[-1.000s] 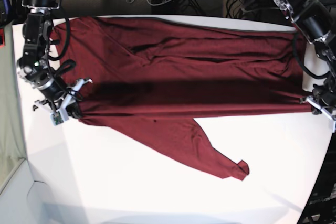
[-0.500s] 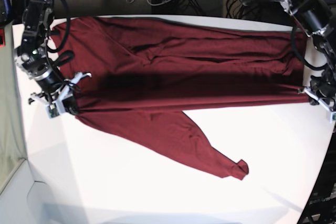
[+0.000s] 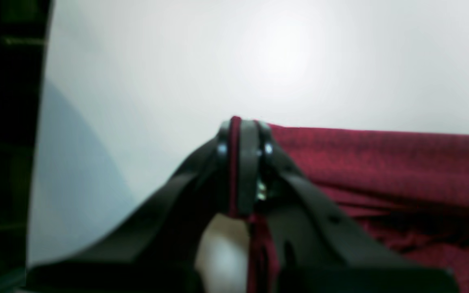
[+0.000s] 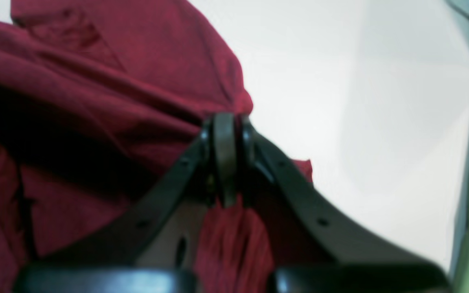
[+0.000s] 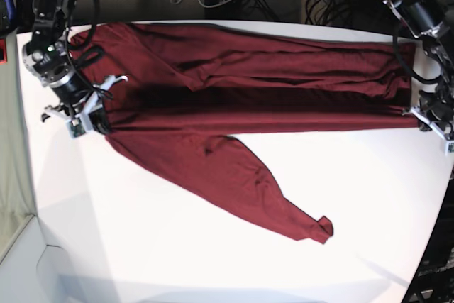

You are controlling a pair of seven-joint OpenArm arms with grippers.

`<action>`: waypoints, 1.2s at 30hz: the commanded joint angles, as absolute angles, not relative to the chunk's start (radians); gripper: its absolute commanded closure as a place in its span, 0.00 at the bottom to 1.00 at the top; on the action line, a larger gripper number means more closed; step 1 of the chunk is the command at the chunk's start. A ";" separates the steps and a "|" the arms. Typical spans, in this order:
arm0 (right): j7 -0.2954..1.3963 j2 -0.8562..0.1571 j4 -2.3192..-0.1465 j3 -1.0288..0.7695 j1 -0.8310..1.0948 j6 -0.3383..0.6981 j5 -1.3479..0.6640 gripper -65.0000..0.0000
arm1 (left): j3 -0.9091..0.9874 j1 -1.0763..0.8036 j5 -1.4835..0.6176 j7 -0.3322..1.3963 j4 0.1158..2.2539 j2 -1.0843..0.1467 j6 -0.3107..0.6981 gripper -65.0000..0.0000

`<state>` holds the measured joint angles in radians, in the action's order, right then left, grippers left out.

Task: Layout the t-shirt on the table in an organized manner, then fold the t-shirt properly
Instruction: 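Fold the grasped side edge over toward the collar with both grippers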

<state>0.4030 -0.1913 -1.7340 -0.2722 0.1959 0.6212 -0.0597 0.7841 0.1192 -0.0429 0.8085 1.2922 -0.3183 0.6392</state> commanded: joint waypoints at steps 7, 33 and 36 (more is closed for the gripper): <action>0.375 -0.206 -1.750 -0.278 0.225 0.615 -0.071 1.00 | 0.789 0.081 -0.044 0.791 1.322 -0.341 0.633 1.00; 0.383 -0.206 -1.748 -0.278 0.289 0.698 -0.064 1.00 | 0.777 -0.022 -0.042 0.788 1.311 -0.320 0.633 1.00; 0.384 -0.205 -1.733 -0.278 0.289 0.698 -0.064 1.00 | 0.768 -0.025 -0.038 0.786 1.311 -0.306 0.633 1.00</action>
<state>0.4023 -0.1967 -1.7214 -0.2722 0.2935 0.6952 -0.0574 0.7700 -0.0360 -0.0406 0.7883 1.2961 -0.2932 0.6357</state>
